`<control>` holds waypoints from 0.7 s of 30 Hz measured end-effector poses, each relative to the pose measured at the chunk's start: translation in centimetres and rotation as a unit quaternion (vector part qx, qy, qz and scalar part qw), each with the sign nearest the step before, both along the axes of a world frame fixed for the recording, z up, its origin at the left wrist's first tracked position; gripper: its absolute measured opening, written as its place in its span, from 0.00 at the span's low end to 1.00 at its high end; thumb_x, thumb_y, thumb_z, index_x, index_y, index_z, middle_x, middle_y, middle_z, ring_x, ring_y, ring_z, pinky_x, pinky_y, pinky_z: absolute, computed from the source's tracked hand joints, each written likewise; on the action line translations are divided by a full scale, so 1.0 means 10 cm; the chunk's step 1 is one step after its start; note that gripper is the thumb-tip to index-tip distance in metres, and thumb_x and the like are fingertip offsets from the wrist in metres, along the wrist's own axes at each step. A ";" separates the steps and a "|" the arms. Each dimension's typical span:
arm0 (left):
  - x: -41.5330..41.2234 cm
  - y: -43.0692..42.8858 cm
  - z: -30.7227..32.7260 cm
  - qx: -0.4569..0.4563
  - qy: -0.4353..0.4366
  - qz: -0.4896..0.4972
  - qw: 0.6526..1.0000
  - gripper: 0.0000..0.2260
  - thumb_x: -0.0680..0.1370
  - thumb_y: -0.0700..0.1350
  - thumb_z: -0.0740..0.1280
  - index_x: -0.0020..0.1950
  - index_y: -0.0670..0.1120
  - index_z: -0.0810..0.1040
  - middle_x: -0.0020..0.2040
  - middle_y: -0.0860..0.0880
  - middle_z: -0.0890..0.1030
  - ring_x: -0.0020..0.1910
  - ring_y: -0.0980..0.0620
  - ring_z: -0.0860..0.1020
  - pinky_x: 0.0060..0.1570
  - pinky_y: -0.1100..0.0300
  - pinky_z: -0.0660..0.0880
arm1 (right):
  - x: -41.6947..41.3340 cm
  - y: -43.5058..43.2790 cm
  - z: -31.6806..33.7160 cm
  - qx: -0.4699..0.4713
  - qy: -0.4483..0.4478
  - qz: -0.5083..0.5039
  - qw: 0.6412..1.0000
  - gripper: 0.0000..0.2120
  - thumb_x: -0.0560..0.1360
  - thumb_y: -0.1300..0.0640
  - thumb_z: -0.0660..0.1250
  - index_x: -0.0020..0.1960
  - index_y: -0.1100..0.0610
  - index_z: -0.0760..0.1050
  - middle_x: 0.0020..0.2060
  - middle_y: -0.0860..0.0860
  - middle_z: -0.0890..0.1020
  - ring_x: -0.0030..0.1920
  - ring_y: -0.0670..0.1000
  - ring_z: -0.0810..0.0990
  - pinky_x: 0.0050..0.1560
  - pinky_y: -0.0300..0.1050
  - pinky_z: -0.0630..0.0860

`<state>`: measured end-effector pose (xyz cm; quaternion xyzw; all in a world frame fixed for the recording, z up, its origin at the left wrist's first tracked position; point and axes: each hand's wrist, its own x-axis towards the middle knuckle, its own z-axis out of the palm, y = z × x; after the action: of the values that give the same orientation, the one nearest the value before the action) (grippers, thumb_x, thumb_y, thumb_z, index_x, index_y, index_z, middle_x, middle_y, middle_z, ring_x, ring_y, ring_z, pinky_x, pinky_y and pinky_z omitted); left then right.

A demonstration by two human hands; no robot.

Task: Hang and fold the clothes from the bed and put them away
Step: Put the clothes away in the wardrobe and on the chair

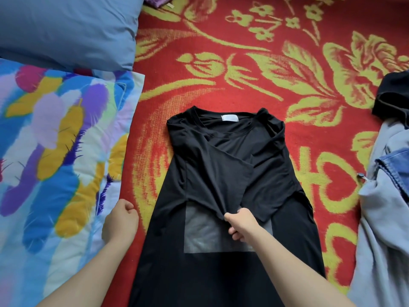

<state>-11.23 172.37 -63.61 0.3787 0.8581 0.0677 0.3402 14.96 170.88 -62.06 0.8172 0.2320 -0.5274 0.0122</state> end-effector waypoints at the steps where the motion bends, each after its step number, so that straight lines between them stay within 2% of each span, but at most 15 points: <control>1: 0.02 0.03 -0.01 0.006 -0.012 -0.004 1.000 0.05 0.76 0.38 0.60 0.47 0.45 0.73 0.42 0.47 0.76 0.41 0.44 0.73 0.40 0.56 0.66 | 0.05 0.04 0.01 -0.018 -0.013 0.060 0.998 0.07 0.71 0.54 0.61 0.38 0.55 0.65 0.26 0.51 0.75 0.23 0.50 0.71 0.28 0.36 0.65; 3: 0.09 0.12 0.01 0.027 -0.048 -0.009 0.998 0.05 0.77 0.40 0.61 0.51 0.45 0.74 0.44 0.47 0.77 0.42 0.46 0.73 0.41 0.56 0.66 | 0.15 0.12 0.04 -0.012 -0.063 0.142 0.988 0.07 0.70 0.53 0.61 0.37 0.55 0.66 0.28 0.51 0.79 0.25 0.51 0.75 0.34 0.39 0.70; 6: 0.29 0.31 -0.02 0.058 -0.112 -0.037 0.991 0.07 0.77 0.44 0.64 0.54 0.45 0.75 0.47 0.48 0.79 0.43 0.50 0.74 0.40 0.57 0.67 | 0.36 0.29 0.10 0.019 -0.139 0.176 0.974 0.08 0.70 0.52 0.60 0.39 0.57 0.71 0.38 0.53 0.81 0.38 0.54 0.80 0.39 0.41 0.71; 8: 0.45 0.44 -0.01 0.061 -0.142 -0.065 0.986 0.13 0.77 0.48 0.67 0.59 0.45 0.75 0.47 0.50 0.78 0.44 0.52 0.74 0.39 0.58 0.67 | 0.50 0.42 0.17 0.047 -0.194 0.181 0.963 0.09 0.72 0.52 0.60 0.43 0.58 0.73 0.42 0.53 0.80 0.43 0.55 0.78 0.40 0.42 0.70; 10: 0.60 0.54 -0.01 0.048 -0.153 -0.094 0.983 0.19 0.76 0.50 0.68 0.65 0.45 0.73 0.54 0.47 0.77 0.51 0.48 0.76 0.44 0.58 0.68 | 0.66 0.56 0.22 0.079 -0.231 0.181 0.953 0.09 0.74 0.52 0.59 0.42 0.57 0.71 0.42 0.53 0.77 0.43 0.55 0.74 0.41 0.43 0.67; 12: 0.70 0.62 -0.01 0.033 -0.131 -0.099 0.986 0.23 0.75 0.51 0.69 0.68 0.46 0.70 0.56 0.46 0.77 0.54 0.45 0.76 0.45 0.57 0.68 | 0.81 0.69 0.25 0.101 -0.245 0.179 0.947 0.08 0.75 0.52 0.58 0.42 0.57 0.68 0.45 0.54 0.77 0.47 0.56 0.75 0.42 0.44 0.67; 15: 0.71 0.69 -0.03 0.032 -0.060 -0.098 0.993 0.15 0.78 0.45 0.64 0.64 0.44 0.73 0.42 0.49 0.76 0.39 0.48 0.74 0.35 0.56 0.67 | 1.00 0.90 0.26 0.128 -0.250 0.198 0.939 0.07 0.76 0.54 0.59 0.47 0.57 0.71 0.52 0.57 0.76 0.56 0.59 0.73 0.48 0.48 0.69; 16: 0.67 0.70 -0.04 0.032 -0.041 -0.101 0.994 0.12 0.79 0.44 0.63 0.62 0.43 0.75 0.42 0.47 0.78 0.40 0.46 0.75 0.36 0.55 0.68 | 1.05 0.96 0.26 0.138 -0.250 0.207 0.936 0.09 0.76 0.54 0.59 0.51 0.58 0.72 0.55 0.58 0.75 0.58 0.60 0.71 0.52 0.49 0.69; 19: 0.52 0.72 -0.06 0.016 -0.006 -0.109 0.994 0.10 0.79 0.42 0.61 0.59 0.45 0.78 0.53 0.42 0.80 0.51 0.38 0.76 0.45 0.53 0.71 | 1.16 1.13 0.27 0.159 -0.258 0.214 0.929 0.16 0.77 0.55 0.60 0.63 0.59 0.69 0.60 0.59 0.71 0.62 0.60 0.68 0.59 0.51 0.69; 21: 0.40 0.73 -0.05 0.009 0.022 -0.100 0.995 0.09 0.78 0.40 0.61 0.53 0.47 0.79 0.53 0.41 0.81 0.49 0.38 0.76 0.44 0.53 0.71 | 1.21 1.22 0.27 0.169 -0.261 0.210 0.927 0.19 0.77 0.55 0.60 0.67 0.58 0.65 0.63 0.58 0.69 0.64 0.59 0.66 0.60 0.53 0.68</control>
<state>-7.28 179.72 -64.13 0.4670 0.8224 0.0329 0.3231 27.05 183.09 -59.35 0.8485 0.4724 -0.2342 0.0446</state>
